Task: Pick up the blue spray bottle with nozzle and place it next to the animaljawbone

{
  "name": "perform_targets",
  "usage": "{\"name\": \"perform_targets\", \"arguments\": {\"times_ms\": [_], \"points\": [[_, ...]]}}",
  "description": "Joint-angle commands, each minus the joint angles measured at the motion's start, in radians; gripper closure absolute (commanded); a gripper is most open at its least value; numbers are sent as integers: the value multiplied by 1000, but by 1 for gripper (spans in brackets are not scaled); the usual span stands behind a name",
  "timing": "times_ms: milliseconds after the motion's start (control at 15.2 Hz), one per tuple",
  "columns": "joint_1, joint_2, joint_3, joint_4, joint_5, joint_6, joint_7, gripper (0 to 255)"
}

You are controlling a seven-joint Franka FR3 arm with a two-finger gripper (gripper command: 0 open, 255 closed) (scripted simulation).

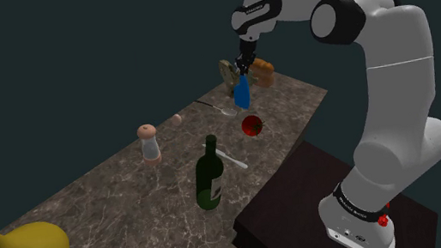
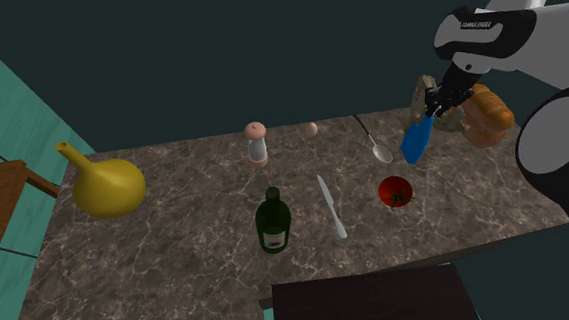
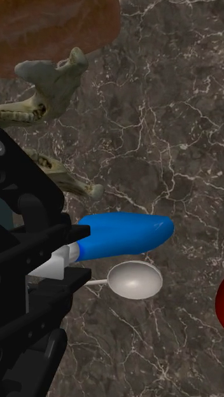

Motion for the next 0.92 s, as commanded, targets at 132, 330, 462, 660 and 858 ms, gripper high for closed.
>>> {"name": "perform_targets", "arguments": {"times_ms": [132, 330, 462, 660, 858], "points": [[0, 18, 1, -13, 1, 32, 0, 255], [0, 18, 1, -13, 1, 32, 0, 255], [0, 18, 1, -13, 1, 32, 0, 255], [0, 18, 1, -13, 1, 32, 0, 0], [0, 18, 1, -13, 1, 32, 0, 0]]}}
